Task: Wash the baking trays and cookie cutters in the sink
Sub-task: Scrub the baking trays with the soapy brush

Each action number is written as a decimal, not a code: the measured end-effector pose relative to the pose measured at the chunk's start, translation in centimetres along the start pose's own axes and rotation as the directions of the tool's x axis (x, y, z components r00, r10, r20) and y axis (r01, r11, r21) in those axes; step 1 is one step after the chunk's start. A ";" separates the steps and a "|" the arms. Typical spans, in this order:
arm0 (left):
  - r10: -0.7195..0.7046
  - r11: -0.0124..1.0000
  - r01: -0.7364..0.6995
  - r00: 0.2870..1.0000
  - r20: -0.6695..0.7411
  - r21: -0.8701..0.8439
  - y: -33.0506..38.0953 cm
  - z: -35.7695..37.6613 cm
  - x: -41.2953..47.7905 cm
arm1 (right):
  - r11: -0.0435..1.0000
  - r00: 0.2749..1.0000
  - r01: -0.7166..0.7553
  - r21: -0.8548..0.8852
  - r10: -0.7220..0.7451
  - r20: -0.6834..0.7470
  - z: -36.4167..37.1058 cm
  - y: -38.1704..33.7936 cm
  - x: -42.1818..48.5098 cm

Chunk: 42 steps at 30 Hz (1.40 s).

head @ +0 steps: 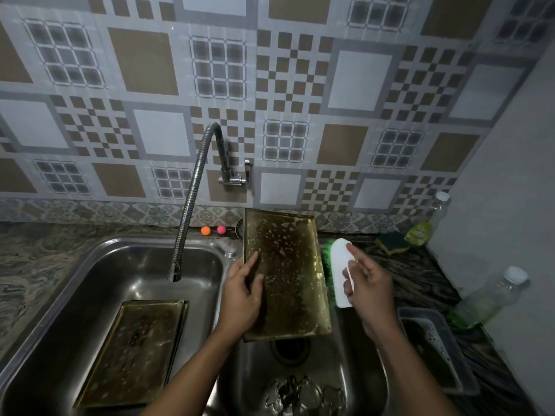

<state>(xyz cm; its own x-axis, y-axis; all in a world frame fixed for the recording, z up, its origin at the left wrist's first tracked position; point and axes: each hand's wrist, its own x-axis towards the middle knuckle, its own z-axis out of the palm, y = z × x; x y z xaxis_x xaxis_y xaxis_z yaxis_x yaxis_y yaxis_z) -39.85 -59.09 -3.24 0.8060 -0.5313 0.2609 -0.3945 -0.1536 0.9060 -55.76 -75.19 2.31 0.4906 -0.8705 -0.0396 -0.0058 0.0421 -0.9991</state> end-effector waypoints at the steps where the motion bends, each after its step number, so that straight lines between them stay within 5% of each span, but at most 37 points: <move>1: -0.005 1.000 0.005 1.000 -0.003 -0.003 -0.1 -0.1 0.1 | 0.999 1.000 0.005 -0.049 -0.004 0.022 -0.3 -0.1 0.4; 6: -0.093 0.991 0.091 0.996 -0.011 -0.095 -0.4 -0.6 0.4 | 0.946 0.982 -0.056 -0.319 0.109 0.152 -0.7 0.8 1.0; 10: -0.097 0.982 0.105 0.994 0.059 -0.155 -0.9 -0.5 0.6 | 0.951 0.926 -0.152 -0.271 0.233 0.298 -0.5 1.6 0.4; 17: -0.074 0.995 0.068 0.994 0.081 0.078 0.1 0.7 1.2 | 0.936 0.980 0.027 -0.351 0.045 0.196 1.4 1.5 -0.3; 19: 0.007 1.000 -0.001 0.978 0.209 -0.028 1.7 1.8 0.3 | 0.881 0.984 0.125 -0.456 -0.049 0.174 2.4 2.0 -0.6; 22: -0.006 0.958 0.102 0.941 0.338 -0.267 3.6 3.1 -1.0 | 0.751 0.964 0.251 -0.610 -0.141 0.224 3.8 2.7 -1.9; 28: -0.226 0.822 0.297 0.953 0.200 -0.486 3.9 3.4 -1.4 | 0.440 0.880 0.473 -0.763 -0.184 0.439 5.9 2.8 -3.6; 32: -0.304 0.816 0.292 0.951 0.060 -0.499 3.3 2.7 -1.1 | 0.530 0.840 0.531 -0.661 -0.227 0.492 6.2 2.4 -3.6; 37: -0.235 0.885 0.231 0.971 0.041 -0.404 3.3 0.8 -1.0 | 0.756 0.922 0.376 -0.535 -0.252 0.293 4.9 2.1 -2.1; 42: -0.162 0.912 0.191 0.981 0.110 -0.364 3.6 0.9 -1.4 | 0.683 0.912 0.407 -0.606 -0.345 0.223 4.0 1.7 0.6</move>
<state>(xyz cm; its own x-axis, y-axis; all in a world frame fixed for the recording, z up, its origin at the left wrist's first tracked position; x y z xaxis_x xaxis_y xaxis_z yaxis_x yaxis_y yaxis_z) -42.79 -59.71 -0.62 0.8055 -0.5882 0.0726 -0.0448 0.0616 0.9971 -52.03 -73.65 0.67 0.6433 -0.6990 0.3123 -0.3329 -0.6227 -0.7081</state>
